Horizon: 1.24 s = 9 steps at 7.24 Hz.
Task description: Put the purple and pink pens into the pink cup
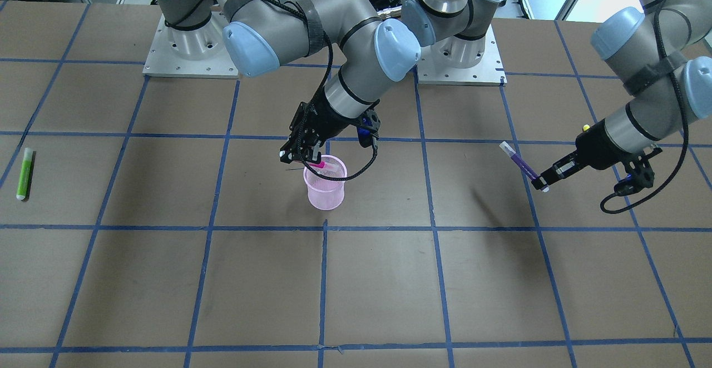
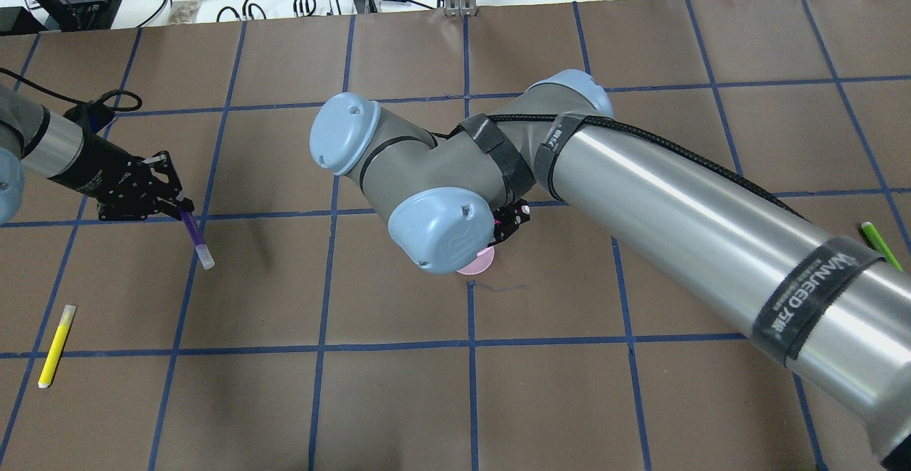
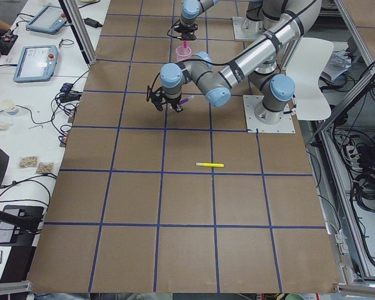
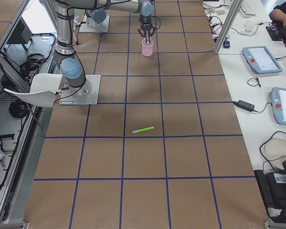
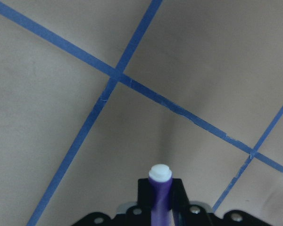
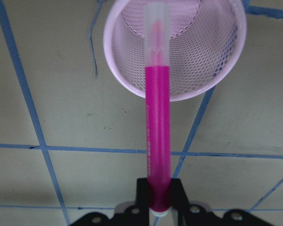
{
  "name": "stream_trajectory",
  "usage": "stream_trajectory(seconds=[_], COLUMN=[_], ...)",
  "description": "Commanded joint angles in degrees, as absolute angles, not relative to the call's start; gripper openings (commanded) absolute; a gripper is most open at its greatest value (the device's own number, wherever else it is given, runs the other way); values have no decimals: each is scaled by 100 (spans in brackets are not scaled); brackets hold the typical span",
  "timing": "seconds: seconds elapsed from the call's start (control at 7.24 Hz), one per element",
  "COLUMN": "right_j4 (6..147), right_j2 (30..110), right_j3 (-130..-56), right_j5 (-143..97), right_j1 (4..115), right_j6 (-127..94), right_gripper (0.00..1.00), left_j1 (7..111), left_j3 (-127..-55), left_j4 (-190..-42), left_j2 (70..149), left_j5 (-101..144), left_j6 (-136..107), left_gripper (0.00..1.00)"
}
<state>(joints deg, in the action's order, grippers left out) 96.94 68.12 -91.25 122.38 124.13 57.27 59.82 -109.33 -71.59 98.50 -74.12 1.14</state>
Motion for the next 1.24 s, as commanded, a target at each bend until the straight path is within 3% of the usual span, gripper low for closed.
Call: stream_trajectory(seconds=[0.0, 0.14, 0.41, 0.83, 1.11], right_j4=[9695, 9677, 9712, 9668, 9650], right_j2=[6829, 6829, 7309, 8154, 8454], right_j3=[-9045, -8974, -8886, -8912, -8904], right_j5=[12208, 12199, 12147, 10159, 9416], right_j1=[12445, 12445, 12009, 9938, 9065], right_j6=[5713, 5722, 5713, 4427, 2421], right_gripper=[84, 93, 92, 100, 100], left_j1=[6012, 6012, 6125, 7571, 8660], left_j3=[-10934, -10934, -10925, -10811, -10819], left_j4=[-7163, -7163, -7163, -6683, -5990], left_j2=[9817, 9809, 9634, 9264, 9089], left_j5=[-7392, -7383, -7365, -7819, -8323], left_j6=[114, 114, -34, -1516, -2508], left_gripper=[0, 0, 0, 0, 0])
